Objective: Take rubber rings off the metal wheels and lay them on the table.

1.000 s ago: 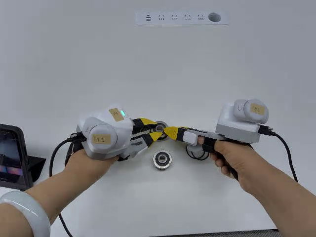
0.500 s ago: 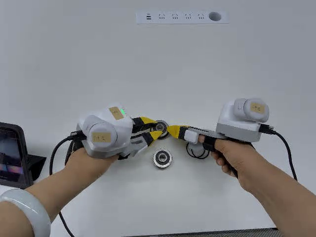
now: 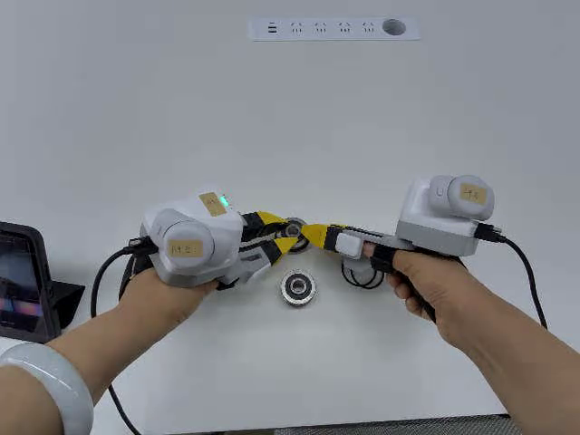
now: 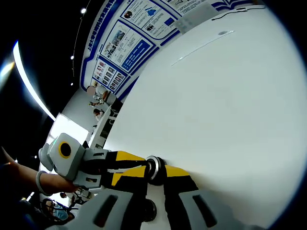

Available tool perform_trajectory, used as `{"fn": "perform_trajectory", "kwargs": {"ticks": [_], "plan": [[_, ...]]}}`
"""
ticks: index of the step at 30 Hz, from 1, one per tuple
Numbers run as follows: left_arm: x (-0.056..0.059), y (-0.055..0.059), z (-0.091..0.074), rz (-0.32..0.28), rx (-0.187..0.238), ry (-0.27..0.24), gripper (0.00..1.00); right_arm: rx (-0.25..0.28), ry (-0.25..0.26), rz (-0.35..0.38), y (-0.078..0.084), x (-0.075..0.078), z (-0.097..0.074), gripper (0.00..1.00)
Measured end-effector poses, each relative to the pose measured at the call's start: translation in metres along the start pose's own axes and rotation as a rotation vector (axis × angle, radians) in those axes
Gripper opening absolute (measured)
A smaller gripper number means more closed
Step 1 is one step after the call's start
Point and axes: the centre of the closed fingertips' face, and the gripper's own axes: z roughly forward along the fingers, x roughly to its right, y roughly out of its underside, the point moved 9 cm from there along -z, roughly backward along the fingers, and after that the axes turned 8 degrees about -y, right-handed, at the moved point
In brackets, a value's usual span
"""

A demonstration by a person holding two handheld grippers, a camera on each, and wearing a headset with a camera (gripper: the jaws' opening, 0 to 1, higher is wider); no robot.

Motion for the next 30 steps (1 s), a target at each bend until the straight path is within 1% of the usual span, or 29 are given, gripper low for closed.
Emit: {"fn": "perform_trajectory", "kwargs": {"ticks": [2, 4, 9, 18, 22, 30], "plan": [[0.0, 0.0, 0.0, -0.002, 0.001, 0.0, 0.13, 0.003, -0.01, -0.004, -0.001, -0.001, 0.002, 0.15], [0.0, 0.001, 0.0, -0.003, 0.002, 0.0, 0.13, 0.007, -0.014, -0.011, -0.003, 0.001, 0.005, 0.18], [0.0, 0.001, 0.0, -0.005, 0.004, -0.001, 0.13, -0.005, -0.022, -0.02, -0.003, 0.001, 0.009, 0.22], [0.0, 0.001, 0.0, -0.005, 0.005, -0.001, 0.13, -0.019, -0.034, -0.027, -0.004, 0.002, 0.006, 0.21], [0.0, 0.001, 0.0, -0.006, 0.005, -0.002, 0.13, -0.032, -0.039, -0.023, -0.002, 0.003, 0.003, 0.2], [0.0, 0.001, 0.0, -0.007, 0.006, -0.002, 0.13, -0.043, -0.043, -0.02, 0.003, -0.001, -0.001, 0.2]]}}
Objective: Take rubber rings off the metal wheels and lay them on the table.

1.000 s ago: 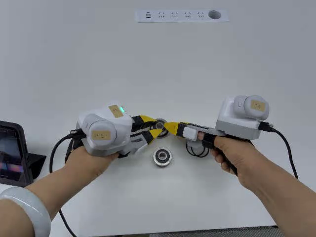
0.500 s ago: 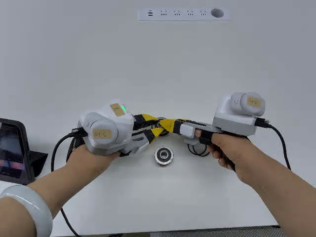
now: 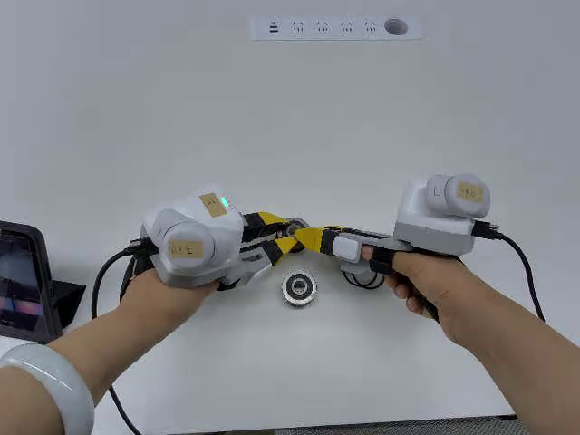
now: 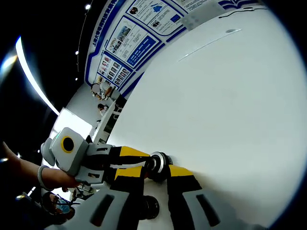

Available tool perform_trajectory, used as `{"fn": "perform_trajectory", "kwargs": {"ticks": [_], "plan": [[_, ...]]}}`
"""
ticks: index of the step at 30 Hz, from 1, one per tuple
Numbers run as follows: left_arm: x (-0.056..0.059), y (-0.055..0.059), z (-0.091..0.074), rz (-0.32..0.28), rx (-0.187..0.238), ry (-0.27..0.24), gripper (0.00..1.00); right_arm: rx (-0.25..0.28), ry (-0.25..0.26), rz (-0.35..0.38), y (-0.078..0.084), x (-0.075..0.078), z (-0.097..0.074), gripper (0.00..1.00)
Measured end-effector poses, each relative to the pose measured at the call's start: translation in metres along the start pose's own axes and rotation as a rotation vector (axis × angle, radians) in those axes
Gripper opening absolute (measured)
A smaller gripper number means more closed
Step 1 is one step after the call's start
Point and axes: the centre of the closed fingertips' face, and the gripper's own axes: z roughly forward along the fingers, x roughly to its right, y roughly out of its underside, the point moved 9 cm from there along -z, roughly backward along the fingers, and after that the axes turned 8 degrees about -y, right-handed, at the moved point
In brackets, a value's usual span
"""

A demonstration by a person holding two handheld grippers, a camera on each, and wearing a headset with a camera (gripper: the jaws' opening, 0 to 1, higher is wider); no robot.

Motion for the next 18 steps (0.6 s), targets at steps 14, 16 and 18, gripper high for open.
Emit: {"fn": "perform_trajectory", "kwargs": {"ticks": [14, 16, 18], "plan": [[-0.0002, 0.0, -0.0004, -0.001, -0.001, 0.001, 0.13, -0.001, 0.027, -0.013, 0.0022, 0.0023, -0.0042, 0.12], [-0.0001, 0.0, -0.0004, -0.002, 0.0, 0.0, 0.13, 0.008, 0.029, -0.016, 0.0007, 0.002, -0.0055, 0.1], [-0.0002, 0.0001, -0.0003, -0.003, 0.0, 0.0, 0.13, 0.006, 0.026, -0.016, 0.0003, 0.002, -0.0055, 0.1]]}}
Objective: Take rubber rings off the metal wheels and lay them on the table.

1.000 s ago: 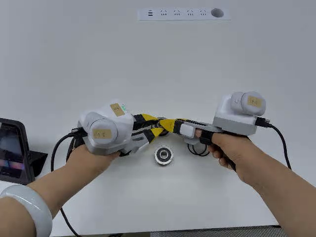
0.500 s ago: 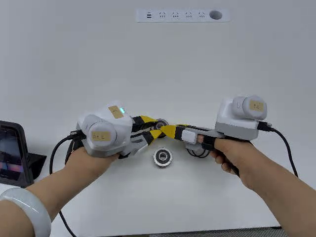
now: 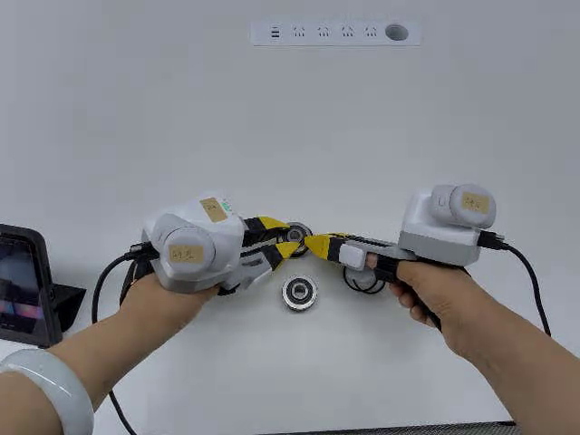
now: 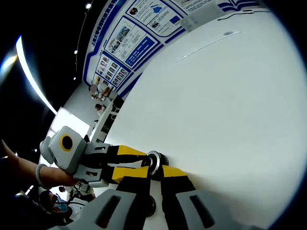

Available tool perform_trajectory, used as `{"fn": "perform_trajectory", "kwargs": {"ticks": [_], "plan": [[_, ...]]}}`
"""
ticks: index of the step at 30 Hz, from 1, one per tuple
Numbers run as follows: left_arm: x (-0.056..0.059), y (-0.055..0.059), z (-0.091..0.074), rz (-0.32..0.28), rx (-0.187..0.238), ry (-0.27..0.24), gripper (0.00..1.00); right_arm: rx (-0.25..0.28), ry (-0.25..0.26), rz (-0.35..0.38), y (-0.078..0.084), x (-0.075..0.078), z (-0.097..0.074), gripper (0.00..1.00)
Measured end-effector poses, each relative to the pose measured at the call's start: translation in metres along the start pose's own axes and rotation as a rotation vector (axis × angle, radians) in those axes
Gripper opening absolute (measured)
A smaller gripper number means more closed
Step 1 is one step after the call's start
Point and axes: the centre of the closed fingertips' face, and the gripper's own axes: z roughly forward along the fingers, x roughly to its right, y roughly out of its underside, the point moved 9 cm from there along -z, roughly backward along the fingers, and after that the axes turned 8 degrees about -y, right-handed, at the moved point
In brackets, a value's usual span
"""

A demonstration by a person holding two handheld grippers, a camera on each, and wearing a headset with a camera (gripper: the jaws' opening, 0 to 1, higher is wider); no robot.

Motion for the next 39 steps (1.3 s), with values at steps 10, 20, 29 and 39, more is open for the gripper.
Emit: {"fn": "perform_trajectory", "kwargs": {"ticks": [10, 20, 29, 39], "plan": [[-0.001, 0.0, 0.0, 0.0, 0.0, 0.003, 0.13, -0.001, 0.016, -0.002, -0.001, 0.003, -0.001, 0.04], [0.0, 0.0, -0.001, -0.002, 0.0, 0.002, 0.13, 0.007, 0.022, -0.008, -0.001, 0.0, -0.001, 0.02], [0.0, 0.0, -0.001, -0.006, 0.002, 0.003, 0.12, 0.01, 0.006, -0.015, -0.001, -0.007, 0.0, 0.01], [0.0, 0.001, 0.0, -0.003, 0.002, 0.004, 0.12, 0.011, -0.01, -0.015, -0.001, -0.008, 0.001, 0.01]]}}
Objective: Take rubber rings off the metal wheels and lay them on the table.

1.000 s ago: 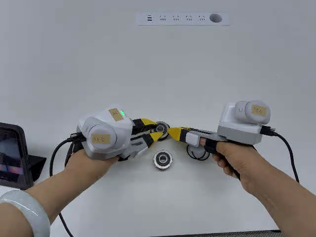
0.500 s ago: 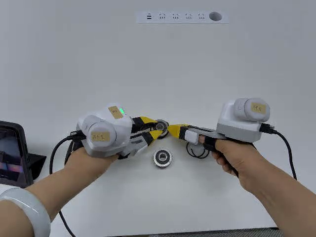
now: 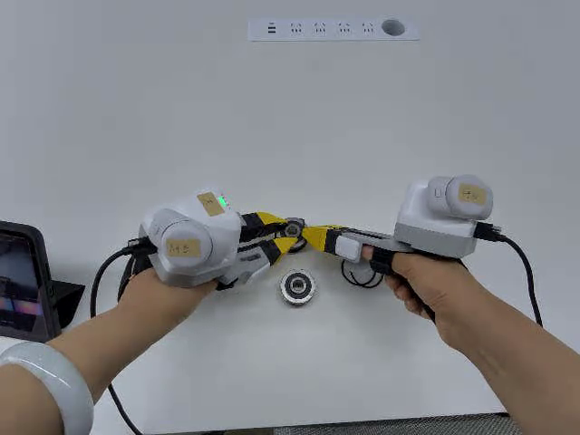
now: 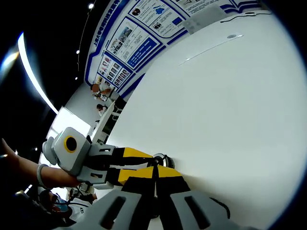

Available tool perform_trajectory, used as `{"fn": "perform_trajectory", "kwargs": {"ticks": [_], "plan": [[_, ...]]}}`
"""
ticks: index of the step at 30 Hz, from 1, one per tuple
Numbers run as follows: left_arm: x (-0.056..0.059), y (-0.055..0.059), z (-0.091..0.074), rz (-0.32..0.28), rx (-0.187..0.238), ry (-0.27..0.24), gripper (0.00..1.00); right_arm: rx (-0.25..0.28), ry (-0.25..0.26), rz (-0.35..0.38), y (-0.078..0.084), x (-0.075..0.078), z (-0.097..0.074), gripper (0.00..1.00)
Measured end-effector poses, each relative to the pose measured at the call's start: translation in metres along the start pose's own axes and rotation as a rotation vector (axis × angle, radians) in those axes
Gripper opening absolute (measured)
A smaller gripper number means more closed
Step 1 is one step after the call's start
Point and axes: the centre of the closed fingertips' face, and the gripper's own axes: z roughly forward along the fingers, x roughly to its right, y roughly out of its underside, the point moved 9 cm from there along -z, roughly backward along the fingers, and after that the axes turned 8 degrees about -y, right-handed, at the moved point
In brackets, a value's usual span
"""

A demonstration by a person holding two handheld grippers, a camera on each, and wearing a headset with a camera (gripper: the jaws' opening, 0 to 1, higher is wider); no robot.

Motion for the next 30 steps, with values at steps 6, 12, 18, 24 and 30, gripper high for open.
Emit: {"fn": "perform_trajectory", "kwargs": {"ticks": [6, 12, 18, 24, 30], "plan": [[0.0002, -0.0005, -0.0003, 0.001, -0.001, 0.0, 0.12, 0.009, -0.019, 0.001, -0.0015, -0.0019, 0.0016, 0.01], [-0.0001, -0.0001, -0.0004, 0.003, -0.001, 0.001, 0.12, 0.014, -0.036, 0.001, -0.0028, -0.0042, 0.0022, 0.01], [0.0001, -0.0007, -0.0006, 0.003, 0.0, 0.002, 0.12, 0.029, -0.042, 0.003, -0.0039, -0.0052, -0.0001, 0.01], [0.0, -0.0012, 0.0002, 0.011, -0.008, 0.002, 0.13, 0.023, -0.015, 0.013, -0.0029, 0.0006, -0.0006, 0.02], [0.0004, -0.0025, 0.0003, 0.023, -0.011, 0.007, 0.14, 0.018, -0.003, 0.014, -0.0025, 0.0023, 0.0006, 0.02]]}}
